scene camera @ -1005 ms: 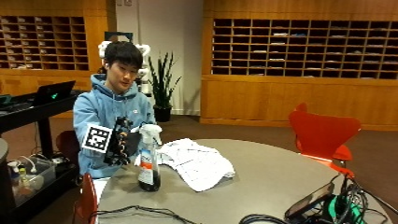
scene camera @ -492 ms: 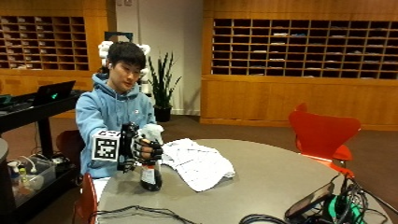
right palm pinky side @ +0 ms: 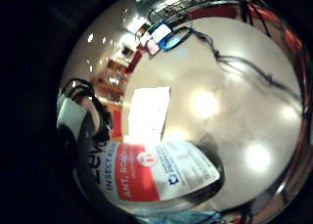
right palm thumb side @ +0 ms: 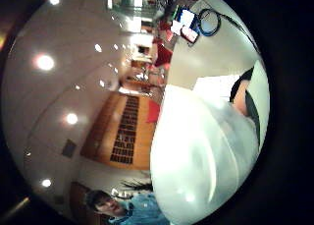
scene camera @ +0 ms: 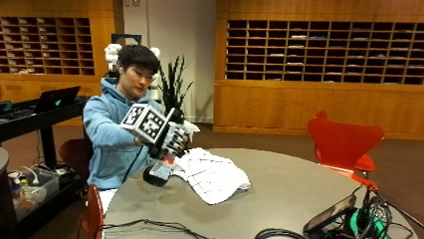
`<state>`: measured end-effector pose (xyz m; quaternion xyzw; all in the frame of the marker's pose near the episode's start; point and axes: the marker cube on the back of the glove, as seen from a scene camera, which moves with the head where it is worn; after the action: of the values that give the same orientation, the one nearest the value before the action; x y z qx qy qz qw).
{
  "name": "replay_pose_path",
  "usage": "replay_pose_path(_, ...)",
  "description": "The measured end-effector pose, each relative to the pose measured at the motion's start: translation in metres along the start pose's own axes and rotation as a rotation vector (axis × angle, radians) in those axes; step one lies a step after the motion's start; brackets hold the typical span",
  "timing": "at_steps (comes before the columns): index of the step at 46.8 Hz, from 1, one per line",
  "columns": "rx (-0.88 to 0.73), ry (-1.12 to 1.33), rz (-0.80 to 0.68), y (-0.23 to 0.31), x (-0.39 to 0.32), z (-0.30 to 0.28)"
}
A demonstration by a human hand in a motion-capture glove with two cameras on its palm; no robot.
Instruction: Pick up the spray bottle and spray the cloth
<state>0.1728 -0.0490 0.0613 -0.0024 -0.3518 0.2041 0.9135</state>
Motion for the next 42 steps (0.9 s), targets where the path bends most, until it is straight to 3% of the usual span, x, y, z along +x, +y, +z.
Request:
replay_pose_path(7, -0.118, 0.392, -0.106, 0.006, -0.056, 0.003)
replay_pose_path(19, -0.253, 0.856, -0.181, 0.005, -0.114, 0.017)
replay_pose_path(31, -0.341, 1.091, -0.203, 0.008, -0.11, 0.07)
replay_pose_path(42, -0.405, 1.092, -0.193, 0.006, -0.093, 0.1)
